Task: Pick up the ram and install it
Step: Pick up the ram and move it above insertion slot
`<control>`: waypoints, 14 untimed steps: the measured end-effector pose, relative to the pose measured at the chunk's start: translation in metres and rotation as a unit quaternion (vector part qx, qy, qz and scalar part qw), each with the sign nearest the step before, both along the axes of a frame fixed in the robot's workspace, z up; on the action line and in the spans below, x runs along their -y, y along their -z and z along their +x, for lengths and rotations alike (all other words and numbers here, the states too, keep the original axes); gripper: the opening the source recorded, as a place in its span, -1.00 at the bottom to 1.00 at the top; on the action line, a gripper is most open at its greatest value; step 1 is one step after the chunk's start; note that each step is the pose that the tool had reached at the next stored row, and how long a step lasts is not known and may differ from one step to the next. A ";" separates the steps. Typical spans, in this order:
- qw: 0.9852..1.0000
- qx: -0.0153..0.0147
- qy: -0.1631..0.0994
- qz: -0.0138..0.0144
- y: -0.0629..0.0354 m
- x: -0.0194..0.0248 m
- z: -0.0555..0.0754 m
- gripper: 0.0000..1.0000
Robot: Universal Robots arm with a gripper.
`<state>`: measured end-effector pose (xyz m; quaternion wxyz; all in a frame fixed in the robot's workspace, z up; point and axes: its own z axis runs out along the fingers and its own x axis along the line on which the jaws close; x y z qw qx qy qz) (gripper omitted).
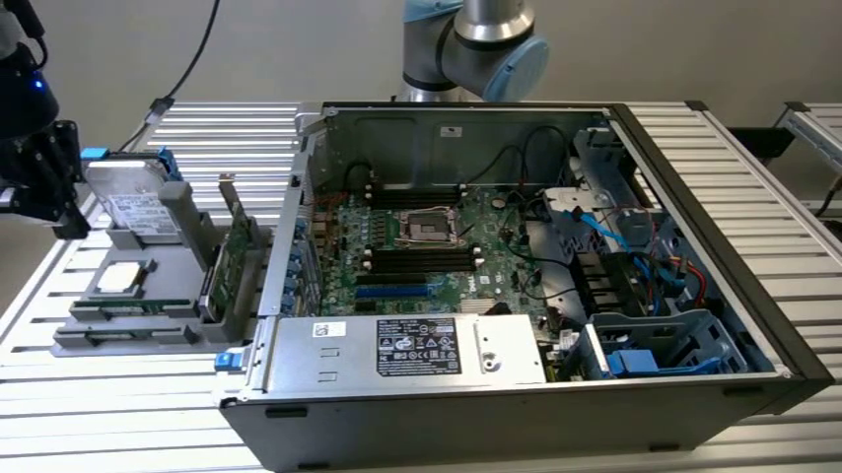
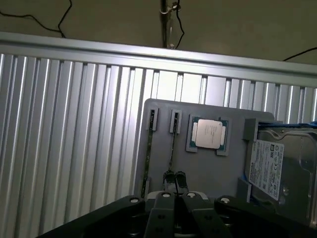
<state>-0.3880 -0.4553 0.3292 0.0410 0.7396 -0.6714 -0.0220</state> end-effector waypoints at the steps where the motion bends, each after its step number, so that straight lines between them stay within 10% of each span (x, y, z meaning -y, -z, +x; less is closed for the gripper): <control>1: 1.000 0.000 0.000 0.000 0.0000 0.0000 0.000 -0.77; 7: 1.000 0.000 0.000 0.000 0.0037 0.0003 0.000 -0.27; 14: 1.000 0.000 0.000 0.000 0.0164 0.0013 -0.001 -0.27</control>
